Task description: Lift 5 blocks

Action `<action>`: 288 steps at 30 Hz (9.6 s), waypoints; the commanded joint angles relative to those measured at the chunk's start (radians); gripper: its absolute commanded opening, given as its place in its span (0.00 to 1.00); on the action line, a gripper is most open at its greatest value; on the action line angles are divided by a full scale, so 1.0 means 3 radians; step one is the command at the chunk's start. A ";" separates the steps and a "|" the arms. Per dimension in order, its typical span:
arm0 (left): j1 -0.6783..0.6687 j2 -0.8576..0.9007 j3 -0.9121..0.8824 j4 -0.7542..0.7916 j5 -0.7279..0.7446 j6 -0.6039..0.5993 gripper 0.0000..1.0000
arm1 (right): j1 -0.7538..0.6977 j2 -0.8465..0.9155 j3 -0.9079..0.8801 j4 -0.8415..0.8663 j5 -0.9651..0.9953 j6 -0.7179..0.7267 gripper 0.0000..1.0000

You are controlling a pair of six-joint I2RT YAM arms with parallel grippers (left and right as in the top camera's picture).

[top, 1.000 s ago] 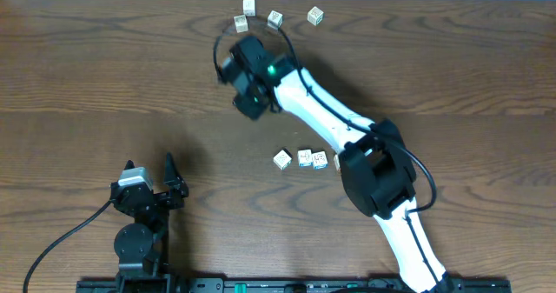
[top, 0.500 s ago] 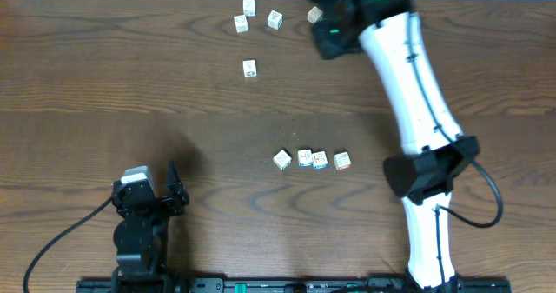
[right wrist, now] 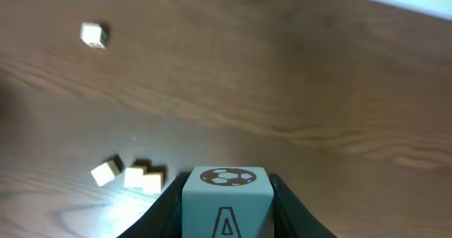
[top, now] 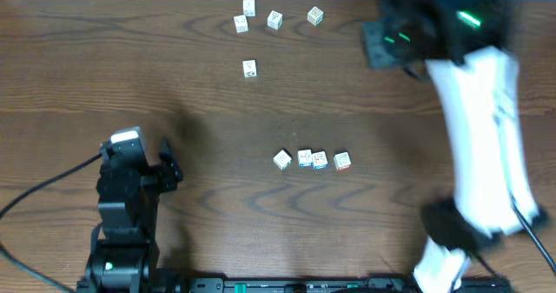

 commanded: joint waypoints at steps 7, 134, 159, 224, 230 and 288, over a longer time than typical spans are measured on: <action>-0.0014 0.0043 0.0084 0.0076 -0.0014 0.0046 0.77 | 0.0011 -0.2098 -0.2457 0.0182 0.0538 0.0765 0.01; -0.1475 0.2939 0.0076 0.1272 0.1053 -0.1305 0.08 | -0.0061 -0.0877 -0.5898 0.4372 -0.0799 0.0449 0.46; -0.1475 0.2939 0.0076 0.1270 0.1016 -0.1305 0.08 | -0.0121 -0.0880 -0.5552 0.3902 -0.0805 0.0453 0.12; -0.1475 0.2939 0.0076 0.1260 0.0992 -0.1305 0.08 | -0.0060 -0.0866 -0.5667 0.3765 -0.0708 0.0462 0.01; -0.1475 0.2939 0.0076 0.1235 0.0993 -0.1305 0.08 | 0.0080 -0.0866 -0.5667 0.3763 -0.0712 0.0515 0.01; -0.1475 0.2939 0.0076 0.1409 0.0993 -0.1266 0.08 | 0.0277 -0.0865 -0.5872 0.3901 -0.1054 0.0715 0.01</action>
